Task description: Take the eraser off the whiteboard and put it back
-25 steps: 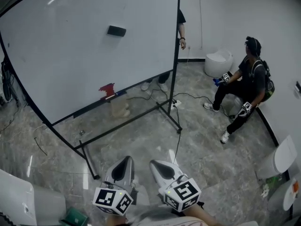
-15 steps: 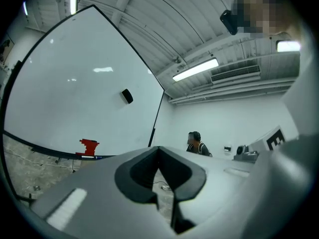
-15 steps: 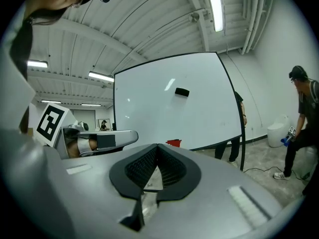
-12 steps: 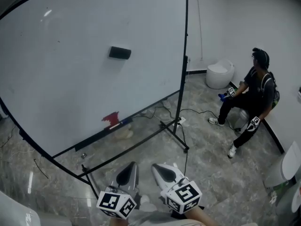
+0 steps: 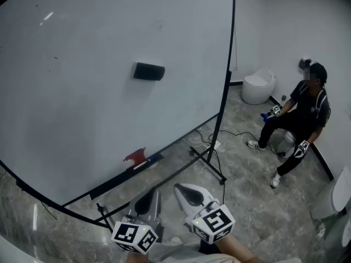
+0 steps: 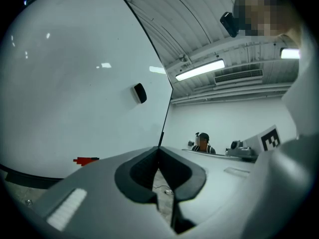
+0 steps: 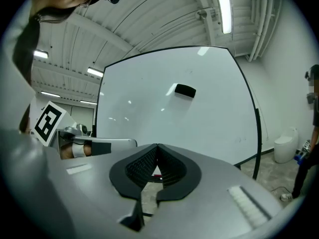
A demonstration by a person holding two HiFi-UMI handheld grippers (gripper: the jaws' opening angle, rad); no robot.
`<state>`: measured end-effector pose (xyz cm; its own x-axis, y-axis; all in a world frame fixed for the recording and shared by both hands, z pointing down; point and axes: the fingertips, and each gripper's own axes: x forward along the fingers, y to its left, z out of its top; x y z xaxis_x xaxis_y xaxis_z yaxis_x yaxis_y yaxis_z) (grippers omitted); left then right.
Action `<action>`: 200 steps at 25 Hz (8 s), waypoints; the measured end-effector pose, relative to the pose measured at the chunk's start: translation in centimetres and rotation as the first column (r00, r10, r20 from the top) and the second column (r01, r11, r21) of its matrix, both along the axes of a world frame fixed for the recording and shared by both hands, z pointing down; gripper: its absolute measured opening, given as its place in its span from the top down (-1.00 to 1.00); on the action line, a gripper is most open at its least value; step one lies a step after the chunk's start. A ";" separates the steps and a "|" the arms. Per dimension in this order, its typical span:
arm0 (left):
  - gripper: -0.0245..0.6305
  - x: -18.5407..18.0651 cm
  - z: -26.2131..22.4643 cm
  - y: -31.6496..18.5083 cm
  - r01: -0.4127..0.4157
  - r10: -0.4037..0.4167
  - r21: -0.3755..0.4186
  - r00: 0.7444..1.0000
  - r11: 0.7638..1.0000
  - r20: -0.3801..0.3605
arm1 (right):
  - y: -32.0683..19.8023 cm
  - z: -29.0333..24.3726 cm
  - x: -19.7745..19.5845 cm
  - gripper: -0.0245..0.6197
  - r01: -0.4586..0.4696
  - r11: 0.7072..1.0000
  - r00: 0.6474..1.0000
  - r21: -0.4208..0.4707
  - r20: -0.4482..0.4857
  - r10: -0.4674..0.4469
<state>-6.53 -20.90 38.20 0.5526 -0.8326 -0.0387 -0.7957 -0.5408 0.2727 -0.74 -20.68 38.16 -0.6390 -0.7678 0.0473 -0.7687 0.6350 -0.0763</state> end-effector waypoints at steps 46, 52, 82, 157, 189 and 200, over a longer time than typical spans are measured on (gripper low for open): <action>0.93 -2.5 -1.4 -8.8 0.117 -0.117 0.006 0.991 0.993 -0.062 | -27.6 -21.4 -5.8 0.23 0.226 0.791 0.700 0.569 -0.659 0.274; 0.93 -2.6 -1.5 -8.1 0.125 -0.124 0.003 0.991 0.992 -0.057 | -24.7 -21.8 -4.4 0.23 0.183 0.802 0.788 0.569 -0.573 0.227; 0.93 -1.8 -3.0 -5.2 0.094 -0.092 0.061 0.995 0.994 -0.045 | -9.5 -4.9 5.0 0.22 -0.089 0.990 0.994 0.108 0.079 0.081; 0.93 -5.7 -2.7 -5.1 0.195 -0.191 0.039 0.978 0.980 -0.089 | -28.9 -19.7 -6.0 0.15 -0.092 0.944 0.987 0.318 -0.095 0.128; 0.93 -3.5 -1.6 -6.6 0.130 -0.129 0.006 0.987 0.991 -0.094 | -14.4 -7.8 -0.5 0.92 -0.017 0.975 1.000 0.220 -0.011 0.019; 0.93 -2.8 -1.9 -6.3 0.110 -0.108 0.013 0.990 0.994 -0.095 | -8.4 -3.5 -0.3 0.92 0.021 0.988 0.995 0.150 -0.097 -0.006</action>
